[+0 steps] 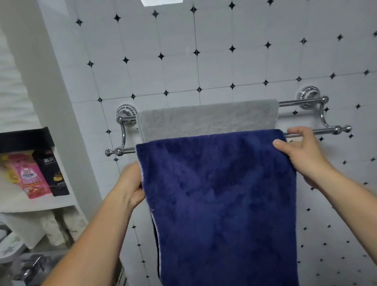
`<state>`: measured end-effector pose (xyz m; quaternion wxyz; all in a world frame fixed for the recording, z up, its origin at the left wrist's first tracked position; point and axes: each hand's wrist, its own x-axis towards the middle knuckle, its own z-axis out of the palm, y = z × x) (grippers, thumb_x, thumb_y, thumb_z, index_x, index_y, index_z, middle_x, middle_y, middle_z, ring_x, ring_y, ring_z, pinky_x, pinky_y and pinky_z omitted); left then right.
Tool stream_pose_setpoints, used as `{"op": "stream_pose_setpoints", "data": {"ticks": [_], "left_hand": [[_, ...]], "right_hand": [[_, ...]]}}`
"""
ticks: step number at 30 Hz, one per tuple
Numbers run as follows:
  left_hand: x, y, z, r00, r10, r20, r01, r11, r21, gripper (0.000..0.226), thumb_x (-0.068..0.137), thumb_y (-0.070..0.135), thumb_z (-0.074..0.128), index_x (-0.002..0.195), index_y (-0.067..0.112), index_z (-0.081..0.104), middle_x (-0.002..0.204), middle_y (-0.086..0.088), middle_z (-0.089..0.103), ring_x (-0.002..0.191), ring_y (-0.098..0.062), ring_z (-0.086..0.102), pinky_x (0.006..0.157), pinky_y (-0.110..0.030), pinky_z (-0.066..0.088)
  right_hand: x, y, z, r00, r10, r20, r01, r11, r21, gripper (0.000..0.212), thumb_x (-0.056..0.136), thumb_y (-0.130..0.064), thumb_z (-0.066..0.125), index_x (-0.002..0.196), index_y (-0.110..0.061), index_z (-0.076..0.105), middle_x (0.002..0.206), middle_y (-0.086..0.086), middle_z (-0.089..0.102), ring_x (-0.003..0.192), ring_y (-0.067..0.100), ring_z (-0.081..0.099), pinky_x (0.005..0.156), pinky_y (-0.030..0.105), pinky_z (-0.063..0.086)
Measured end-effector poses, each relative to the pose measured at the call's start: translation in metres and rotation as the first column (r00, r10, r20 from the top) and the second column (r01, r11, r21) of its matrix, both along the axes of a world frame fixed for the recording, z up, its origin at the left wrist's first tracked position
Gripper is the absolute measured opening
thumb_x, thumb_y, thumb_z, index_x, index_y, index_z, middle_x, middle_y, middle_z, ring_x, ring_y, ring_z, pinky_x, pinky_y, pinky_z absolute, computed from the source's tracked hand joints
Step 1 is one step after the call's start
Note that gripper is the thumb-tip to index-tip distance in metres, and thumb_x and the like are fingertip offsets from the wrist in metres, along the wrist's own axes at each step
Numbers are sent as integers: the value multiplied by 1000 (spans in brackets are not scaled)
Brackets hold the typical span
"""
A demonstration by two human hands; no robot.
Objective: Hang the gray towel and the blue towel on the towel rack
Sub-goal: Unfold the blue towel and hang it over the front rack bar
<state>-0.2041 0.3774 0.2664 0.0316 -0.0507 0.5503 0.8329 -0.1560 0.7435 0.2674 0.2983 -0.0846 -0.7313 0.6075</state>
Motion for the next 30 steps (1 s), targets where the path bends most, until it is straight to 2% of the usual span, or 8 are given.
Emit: {"op": "stream_pose_setpoints", "data": {"ticks": [3,5,8,11,16,22,26,30], "left_hand": [[-5,4,4,980,179,-92,-194,961,-199,13,75,2,63,67,11,63,52,0,60,39,-11,49,39,-19,41],[-5,7,2,973,172,-153,-203,955,-218,10,79,4,63,71,10,65,53,1,62,40,-10,50,39,-18,40],[-5,8,-5,973,149,-174,-183,962,-202,23,80,2,62,59,13,64,46,3,60,34,-8,49,37,-16,39],[-5,5,-12,956,174,-235,-242,923,-300,10,79,-4,62,76,3,68,52,-1,66,40,-11,54,42,-21,46],[-3,8,-8,951,108,-289,-173,963,-208,18,79,1,67,68,12,76,63,-4,72,50,-14,63,48,-23,51],[-9,0,-4,967,123,-222,-151,982,-116,16,74,5,66,60,12,66,56,-1,61,50,-16,53,53,-27,49],[-7,-15,-6,970,132,-204,-161,979,-129,19,71,-2,58,56,11,60,56,-3,53,56,-20,44,55,-31,41],[-4,-23,-6,969,137,-205,-165,978,-127,25,67,-6,56,55,12,69,58,-7,54,58,-22,42,57,-34,38]], "right_hand": [[-5,-2,12,992,123,-11,-122,988,90,44,84,-22,70,118,-42,50,77,-3,74,69,7,71,54,20,54],[-10,-3,18,990,141,5,-141,985,96,36,84,-22,70,113,-40,58,92,-1,72,79,9,71,63,21,53],[-16,-3,19,990,135,41,-137,989,58,24,83,-22,72,105,-32,66,107,0,67,92,13,65,73,26,49],[-19,-2,18,988,146,50,-147,989,26,27,83,-16,72,108,-26,67,106,-2,67,91,11,65,74,24,48],[-22,-3,22,991,123,47,-124,992,7,20,82,-14,73,99,-24,69,101,-3,68,87,13,65,72,25,50],[-23,0,26,998,2,64,-10,992,127,15,83,-9,71,73,-21,71,84,-1,70,70,13,61,63,26,47],[-21,-2,28,991,-45,125,16,975,221,17,89,-14,62,73,-17,68,77,6,66,68,22,54,63,35,43],[-12,1,27,990,-15,142,-15,979,204,20,93,-15,55,80,-3,64,75,9,51,68,22,40,56,32,31]]}}
